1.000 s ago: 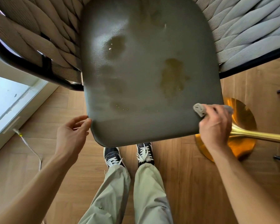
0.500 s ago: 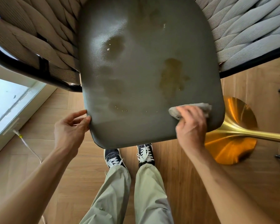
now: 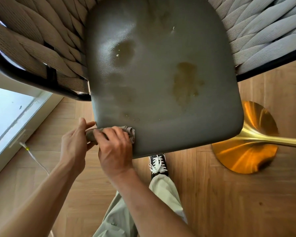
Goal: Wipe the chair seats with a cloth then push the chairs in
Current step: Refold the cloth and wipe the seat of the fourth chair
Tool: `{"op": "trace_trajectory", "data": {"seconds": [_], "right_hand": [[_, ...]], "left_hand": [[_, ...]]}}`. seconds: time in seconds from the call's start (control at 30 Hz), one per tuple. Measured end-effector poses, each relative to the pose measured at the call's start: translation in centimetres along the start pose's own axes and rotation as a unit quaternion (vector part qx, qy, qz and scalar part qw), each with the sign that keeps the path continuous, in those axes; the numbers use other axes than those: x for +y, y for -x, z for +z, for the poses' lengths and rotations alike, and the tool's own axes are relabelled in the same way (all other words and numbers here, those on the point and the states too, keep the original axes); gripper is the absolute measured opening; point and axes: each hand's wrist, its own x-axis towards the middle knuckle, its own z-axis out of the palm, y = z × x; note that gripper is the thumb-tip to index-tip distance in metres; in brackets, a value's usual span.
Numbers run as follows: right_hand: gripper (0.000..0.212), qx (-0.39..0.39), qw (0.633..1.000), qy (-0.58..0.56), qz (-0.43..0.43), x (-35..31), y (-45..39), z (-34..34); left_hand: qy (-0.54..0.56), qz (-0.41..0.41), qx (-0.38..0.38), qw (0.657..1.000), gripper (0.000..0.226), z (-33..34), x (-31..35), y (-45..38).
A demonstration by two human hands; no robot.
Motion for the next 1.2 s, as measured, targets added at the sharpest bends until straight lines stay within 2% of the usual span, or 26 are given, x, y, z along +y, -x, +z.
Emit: {"op": "trace_trajectory", "data": {"seconds": [0.13,0.33,0.6,0.77,0.93,1.2], "right_hand": [[0.016,0.010,0.999,0.032,-0.013,2.3,0.2,-1.5],[0.030,0.102,0.990,0.092,0.014,11.2,0.0,-6.8],[0.040,0.112,0.970,0.193,0.095,22.8,-0.6,-15.2],[0.039,0.115,0.962,0.201,0.142,26.6,-1.6,-17.9],[0.041,0.144,0.959,0.180,0.164,26.9,-1.8,-17.3],[0.042,0.151,0.985,0.071,0.051,17.6,-1.1,-10.5]], "left_hand": [[0.012,-0.004,-0.007,1.000,0.033,0.0,-0.2,0.2],[-0.017,0.031,-0.020,0.999,0.007,0.0,-0.2,0.3],[-0.051,0.060,-0.027,0.996,0.030,0.1,-0.5,-0.1],[-0.045,0.065,-0.031,0.996,0.025,-0.1,-0.7,-0.3],[-0.060,0.070,-0.026,0.995,0.027,-0.1,-0.7,-0.4],[-0.054,0.053,-0.027,0.997,0.024,-0.1,-0.4,-0.5]]}}
